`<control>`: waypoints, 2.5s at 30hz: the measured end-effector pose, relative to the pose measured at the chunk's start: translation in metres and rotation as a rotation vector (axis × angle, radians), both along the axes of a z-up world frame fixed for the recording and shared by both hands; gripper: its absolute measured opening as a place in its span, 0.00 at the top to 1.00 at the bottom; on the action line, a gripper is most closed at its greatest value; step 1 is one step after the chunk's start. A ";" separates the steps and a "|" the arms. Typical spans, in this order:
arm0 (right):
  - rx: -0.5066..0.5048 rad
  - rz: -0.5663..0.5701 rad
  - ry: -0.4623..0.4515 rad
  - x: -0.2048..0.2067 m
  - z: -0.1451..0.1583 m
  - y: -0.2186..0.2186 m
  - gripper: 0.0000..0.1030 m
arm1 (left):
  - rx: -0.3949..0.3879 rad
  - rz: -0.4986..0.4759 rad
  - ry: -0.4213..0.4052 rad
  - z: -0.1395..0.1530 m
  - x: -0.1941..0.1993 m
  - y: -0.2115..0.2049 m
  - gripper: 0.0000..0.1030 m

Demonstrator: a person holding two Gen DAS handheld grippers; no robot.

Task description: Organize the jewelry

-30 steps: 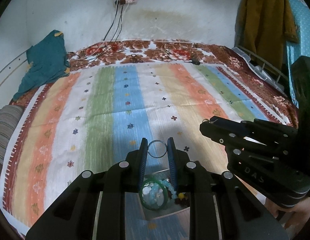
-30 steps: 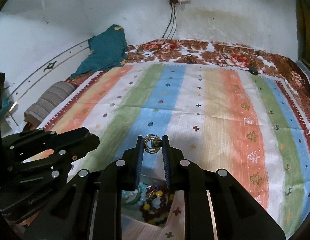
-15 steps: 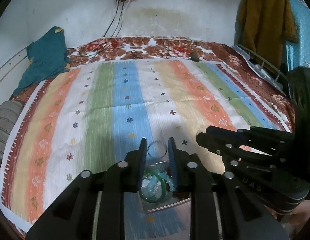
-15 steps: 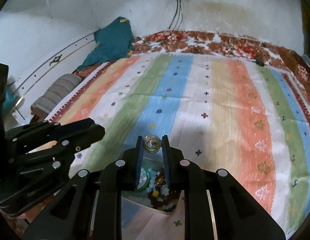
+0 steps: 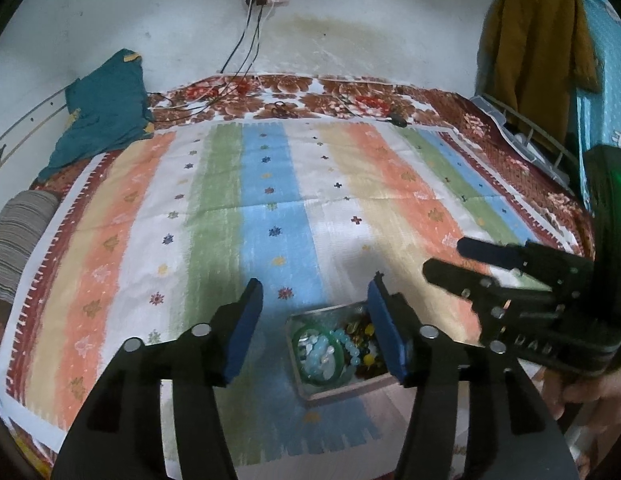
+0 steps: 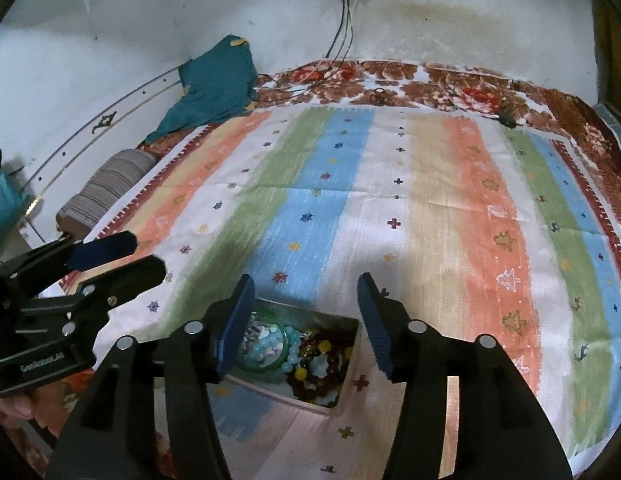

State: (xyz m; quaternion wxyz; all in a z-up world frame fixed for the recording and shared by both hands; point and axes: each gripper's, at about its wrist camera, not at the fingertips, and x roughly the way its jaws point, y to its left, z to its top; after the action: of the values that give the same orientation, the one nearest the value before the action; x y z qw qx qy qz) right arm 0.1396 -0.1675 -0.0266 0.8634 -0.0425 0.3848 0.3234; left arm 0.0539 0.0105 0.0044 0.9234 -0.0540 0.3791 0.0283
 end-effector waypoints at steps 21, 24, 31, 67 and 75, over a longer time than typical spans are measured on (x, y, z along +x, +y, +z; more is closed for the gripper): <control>-0.012 0.003 -0.129 -0.038 0.014 -0.028 0.09 | -0.022 -0.027 0.033 -0.012 -0.027 -0.002 0.06; -0.014 0.004 -0.140 -0.042 0.015 -0.029 0.09 | -0.013 -0.016 0.025 -0.011 -0.030 -0.003 0.06; -0.015 0.007 -0.151 -0.047 0.015 -0.031 0.08 | -0.021 0.013 0.042 -0.013 -0.032 0.000 0.06; 0.003 0.019 -0.132 -0.052 0.017 -0.037 0.08 | 0.043 -0.021 -0.003 -0.003 -0.040 -0.010 0.05; 0.002 0.022 -0.129 -0.052 0.016 -0.036 0.08 | 0.023 -0.023 -0.002 0.000 -0.039 -0.007 0.06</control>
State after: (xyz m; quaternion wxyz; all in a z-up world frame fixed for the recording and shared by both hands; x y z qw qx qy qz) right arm 0.0879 -0.2038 -0.0106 0.8830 -0.0664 0.3275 0.3297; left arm 0.0150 0.0031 0.0046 0.9246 -0.0390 0.3782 0.0218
